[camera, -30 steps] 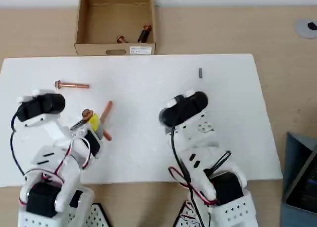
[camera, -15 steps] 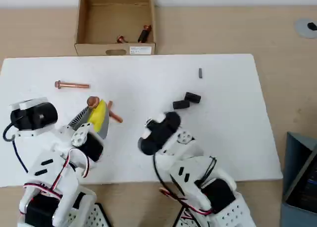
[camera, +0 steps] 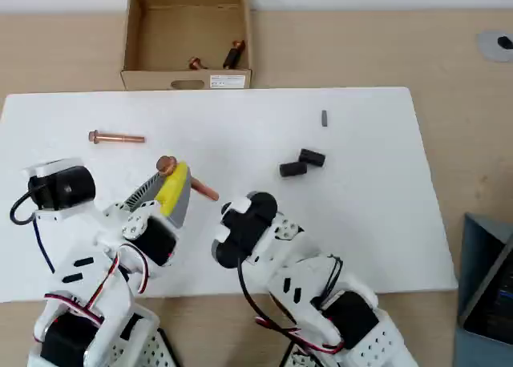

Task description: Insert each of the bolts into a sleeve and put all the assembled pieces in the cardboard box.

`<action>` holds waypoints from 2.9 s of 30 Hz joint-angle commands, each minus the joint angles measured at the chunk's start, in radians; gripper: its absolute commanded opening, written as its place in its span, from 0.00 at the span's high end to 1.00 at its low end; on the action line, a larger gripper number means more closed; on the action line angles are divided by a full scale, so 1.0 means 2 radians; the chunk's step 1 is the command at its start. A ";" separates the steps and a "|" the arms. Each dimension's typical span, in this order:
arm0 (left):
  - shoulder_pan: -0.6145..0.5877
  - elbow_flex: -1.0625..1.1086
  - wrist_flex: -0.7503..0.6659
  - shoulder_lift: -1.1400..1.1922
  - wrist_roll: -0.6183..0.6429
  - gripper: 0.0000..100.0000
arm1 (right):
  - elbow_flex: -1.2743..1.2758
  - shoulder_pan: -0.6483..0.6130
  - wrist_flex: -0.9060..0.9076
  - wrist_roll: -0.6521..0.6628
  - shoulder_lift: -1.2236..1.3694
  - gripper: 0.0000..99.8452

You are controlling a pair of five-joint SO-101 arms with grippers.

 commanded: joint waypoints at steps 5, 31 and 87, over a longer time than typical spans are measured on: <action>0.006 0.022 0.007 -0.005 0.005 1.00 | -0.042 -0.008 -0.015 0.005 -0.076 0.99; 0.042 0.063 -0.002 -0.005 0.005 1.00 | -0.068 -0.031 -0.014 0.025 -0.076 0.99; 0.014 0.044 -0.038 -0.005 0.005 1.00 | -0.059 -0.033 -0.013 0.032 -0.076 0.99</action>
